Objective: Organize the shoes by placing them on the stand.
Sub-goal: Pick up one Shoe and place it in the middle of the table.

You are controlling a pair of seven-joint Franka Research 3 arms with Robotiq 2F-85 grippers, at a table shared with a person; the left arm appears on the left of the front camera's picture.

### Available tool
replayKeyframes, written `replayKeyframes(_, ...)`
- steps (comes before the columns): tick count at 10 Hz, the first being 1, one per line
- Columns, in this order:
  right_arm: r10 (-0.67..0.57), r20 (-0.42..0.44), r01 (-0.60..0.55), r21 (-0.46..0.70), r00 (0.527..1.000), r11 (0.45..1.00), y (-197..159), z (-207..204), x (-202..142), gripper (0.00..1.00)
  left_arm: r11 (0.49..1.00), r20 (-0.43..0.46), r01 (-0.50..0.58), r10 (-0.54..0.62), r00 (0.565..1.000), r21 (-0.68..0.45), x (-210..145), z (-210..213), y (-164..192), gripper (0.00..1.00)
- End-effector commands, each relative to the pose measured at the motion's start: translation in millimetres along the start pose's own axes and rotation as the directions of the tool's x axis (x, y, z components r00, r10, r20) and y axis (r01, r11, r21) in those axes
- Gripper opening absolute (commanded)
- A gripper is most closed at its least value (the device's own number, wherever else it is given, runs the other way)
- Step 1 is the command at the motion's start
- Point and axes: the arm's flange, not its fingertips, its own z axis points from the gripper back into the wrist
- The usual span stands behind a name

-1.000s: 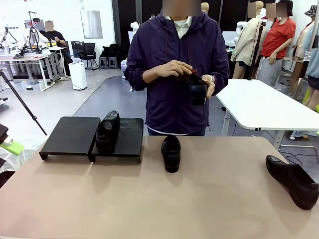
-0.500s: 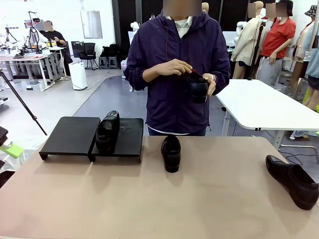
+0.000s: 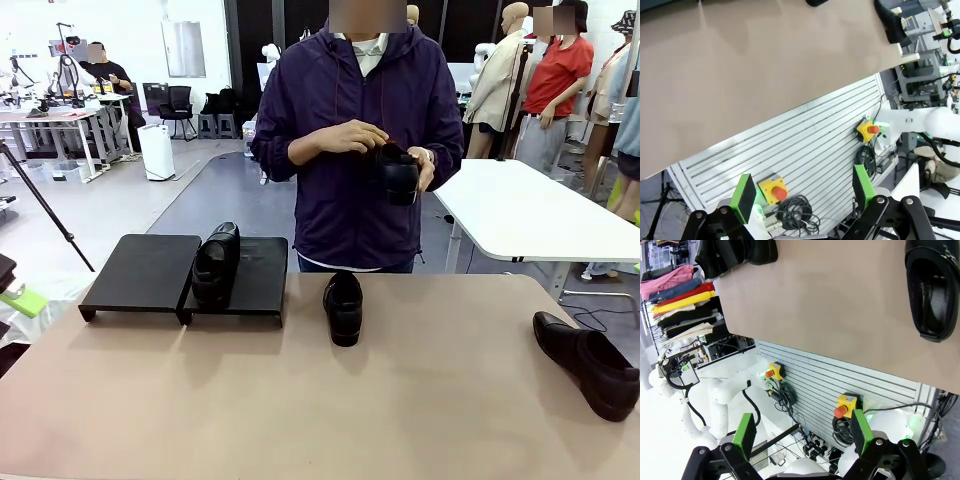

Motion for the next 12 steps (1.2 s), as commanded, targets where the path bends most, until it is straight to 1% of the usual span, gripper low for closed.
replayKeyframes(1, 0.0, 0.0, 0.0, 0.0, 1.0, 1.0, 0.0, 0.0, 0.0, 1.0, 1.0, -0.008, 0.005, -0.005, 1.0, 0.003, 0.9, 4.5, 2.0, 1.0)
replayKeyframes(2, 0.029, -0.01, -0.03, -0.154, 1.0, 0.988, 11.2, -20.4, 12.5, 1.0, 1.0, -0.008, 0.005, -0.005, 1.0, 0.003, 0.9, 4.5, 2.0, 1.0)
replayKeyframes(3, 0.058, -0.004, -0.057, -0.264, 0.998, 0.963, 11.6, -35.4, 26.5, 1.0, 1.0, -0.008, 0.005, -0.005, 1.0, 0.003, 0.9, 4.5, 2.0, 1.0)
replayKeyframes(4, 0.054, 0.063, -0.028, -0.362, 0.997, 0.932, 5.9, -40.3, 40.7, 1.0, 1.0, -0.008, 0.005, -0.005, 1.0, 0.003, 0.9, 4.5, 2.0, 1.0)
replayKeyframes(5, 0.062, 0.145, 0.015, -0.479, 0.987, 0.878, -0.7, -44.3, 54.8, 1.0, 1.0, -0.008, 0.005, -0.005, 1.0, 0.003, 0.9, 4.5, 2.0, 1.0)
replayKeyframes(6, 0.071, 0.193, 0.049, -0.557, 0.979, 0.829, -9.0, -54.0, 62.6, 1.0, 1.0, -0.008, 0.005, -0.005, 1.0, 0.003, 0.9, 4.5, 2.0, 1.0)
replayKeyframes(7, 0.091, 0.197, 0.047, -0.601, 0.976, 0.798, -19.8, -64.7, 73.0, 1.0, 1.0, -0.008, 0.005, -0.005, 1.0, 0.003, 0.9, 4.5, 2.0, 1.0)
replayKeyframes(8, 0.128, 0.219, 0.03, -0.602, 0.967, 0.798, -29.1, -71.6, 77.7, 1.0, 1.0, -0.008, 0.005, -0.005, 1.0, 0.003, 0.9, 4.5, 2.0, 1.0)
replayKeyframes(10, 0.152, 0.314, 0.061, -0.575, 0.937, 0.816, -46.0, -77.5, 89.6, 1.0, 1.0, -0.008, 0.005, -0.005, 1.0, 0.003, 0.9, 4.5, 2.0, 1.0)
replayKeyframes(11, 0.146, 0.369, 0.087, -0.546, 0.918, 0.833, -50.5, -80.5, 88.9, 1.0, 1.0, -0.008, 0.005, -0.005, 1.0, 0.003, 0.9, 4.5, 2.0, 1.0)
replayKeyframes(12, 0.151, 0.251, 0.03, -0.597, 0.956, 0.802, -43.0, -70.6, 85.8, 1.0, 1.0, -0.008, 0.005, -0.005, 1.0, 0.003, 0.9, 4.5, 2.0, 1.0)
